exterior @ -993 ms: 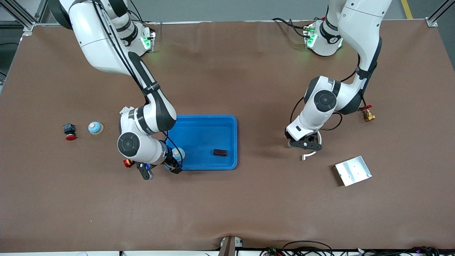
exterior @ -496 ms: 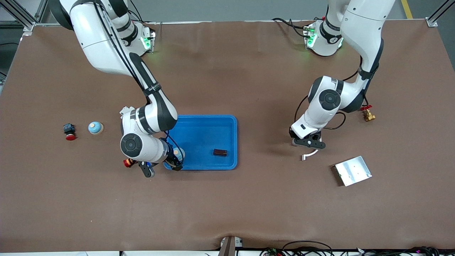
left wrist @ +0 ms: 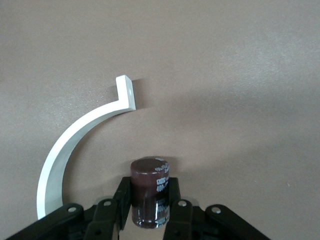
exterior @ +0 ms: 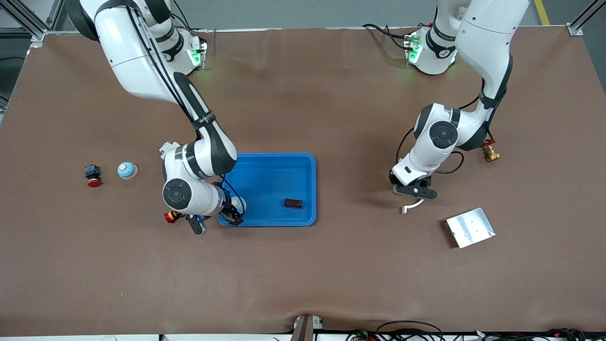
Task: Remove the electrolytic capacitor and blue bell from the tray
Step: 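Lower the capacitor inside the arc while the right gripper grasps the second bell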
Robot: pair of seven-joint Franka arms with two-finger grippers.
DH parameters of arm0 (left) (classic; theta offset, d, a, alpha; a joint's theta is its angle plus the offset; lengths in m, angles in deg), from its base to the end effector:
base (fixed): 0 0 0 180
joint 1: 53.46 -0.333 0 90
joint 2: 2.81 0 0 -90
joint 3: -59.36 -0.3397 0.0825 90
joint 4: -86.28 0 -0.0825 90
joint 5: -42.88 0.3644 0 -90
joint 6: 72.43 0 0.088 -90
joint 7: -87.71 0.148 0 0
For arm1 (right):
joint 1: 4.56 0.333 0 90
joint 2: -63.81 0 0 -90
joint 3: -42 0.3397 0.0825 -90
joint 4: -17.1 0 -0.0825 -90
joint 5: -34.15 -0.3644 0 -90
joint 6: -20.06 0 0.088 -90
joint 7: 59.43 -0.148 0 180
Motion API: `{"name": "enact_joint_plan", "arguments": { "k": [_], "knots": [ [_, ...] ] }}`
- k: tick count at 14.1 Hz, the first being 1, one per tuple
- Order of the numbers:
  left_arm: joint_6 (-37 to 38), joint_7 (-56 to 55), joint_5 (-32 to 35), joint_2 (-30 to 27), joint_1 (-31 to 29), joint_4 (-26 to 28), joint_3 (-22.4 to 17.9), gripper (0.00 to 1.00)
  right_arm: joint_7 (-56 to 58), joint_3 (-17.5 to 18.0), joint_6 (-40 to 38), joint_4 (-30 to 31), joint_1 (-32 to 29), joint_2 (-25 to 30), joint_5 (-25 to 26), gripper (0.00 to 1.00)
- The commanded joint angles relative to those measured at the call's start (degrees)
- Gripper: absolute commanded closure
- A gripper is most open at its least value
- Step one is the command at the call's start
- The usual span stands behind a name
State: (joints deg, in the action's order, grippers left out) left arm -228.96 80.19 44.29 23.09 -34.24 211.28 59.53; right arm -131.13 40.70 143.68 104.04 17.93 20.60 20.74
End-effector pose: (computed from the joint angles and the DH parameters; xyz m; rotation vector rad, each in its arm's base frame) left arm 0.5413 -0.1911 0.1856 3.1039 -0.3568 0.1529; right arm 0.6422 0.2698 0.1965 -2.6983 1.5045 0.3128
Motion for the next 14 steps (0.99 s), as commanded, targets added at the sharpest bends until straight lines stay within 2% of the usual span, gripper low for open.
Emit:
{"name": "enact_joint_plan", "arguments": {
  "k": [1,2,3,7,11,13,14],
  "knots": [
    [-1.15,0.14,1.22,1.34,-1.2,0.16,0.36,0.53,-1.68,0.86,0.3,0.52,-0.6,0.14,-0.74,0.0],
    [-1.15,-0.04,1.13,1.34,-1.11,0.07,0.36,0.03,-2.21,0.86,0.3,0.6,-0.6,0.14,-0.74,0.0],
    [-1.15,-0.05,1.13,1.17,-1.19,0.07,0.44,0.0,-2.3,0.86,0.3,0.6,-0.6,0.06,-0.74,0.0],
    [0.86,-2.76,0.34,-1.11,-1.2,-0.81,0.44,0.0,-2.21,1.3,0.74,1.3,-1.21,-0.12,-0.74,0.0],
    [13.06,-8.82,0.34,-3.49,-0.5,-7.12,0.53,0.0,-2.21,2.01,2.32,1.92,-1.13,-0.12,-0.74,0.0],
    [15.19,-15.3,0.26,-4.1,-0.4,-9.5,1.58,0.0,-2.91,2.09,6.26,4.28,-0.34,-0.12,-0.74,0.0],
    [15.72,-20.56,0.17,-4.11,-0.4,-10.38,2.63,0.0,-3.0,2.1,6.19,4.56,-0.42,-0.03,-0.74,0.05]
  ]
}}
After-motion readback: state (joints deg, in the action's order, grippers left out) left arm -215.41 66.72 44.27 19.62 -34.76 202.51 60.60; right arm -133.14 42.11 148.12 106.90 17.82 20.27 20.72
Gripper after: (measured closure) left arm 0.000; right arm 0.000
